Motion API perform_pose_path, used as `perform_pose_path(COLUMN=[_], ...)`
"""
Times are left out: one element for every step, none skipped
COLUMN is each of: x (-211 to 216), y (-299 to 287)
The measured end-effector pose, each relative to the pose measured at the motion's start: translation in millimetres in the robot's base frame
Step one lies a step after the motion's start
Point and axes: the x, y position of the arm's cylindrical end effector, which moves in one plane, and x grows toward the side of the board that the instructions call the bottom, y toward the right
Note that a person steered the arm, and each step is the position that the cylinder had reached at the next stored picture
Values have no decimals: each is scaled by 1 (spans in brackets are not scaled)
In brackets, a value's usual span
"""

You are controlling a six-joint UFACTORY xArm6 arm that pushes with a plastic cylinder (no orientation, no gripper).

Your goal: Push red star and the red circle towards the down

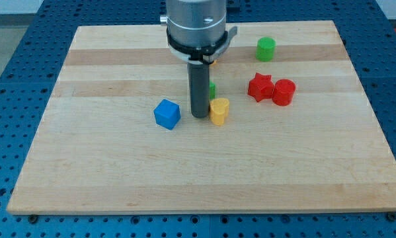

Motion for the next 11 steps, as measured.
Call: perform_pose_path(x=[15,29,36,36,33,28,14,6,6,6,6], y=[0,-9,-36,-64,-81,-104,-114,-107,-85,-71,-70])
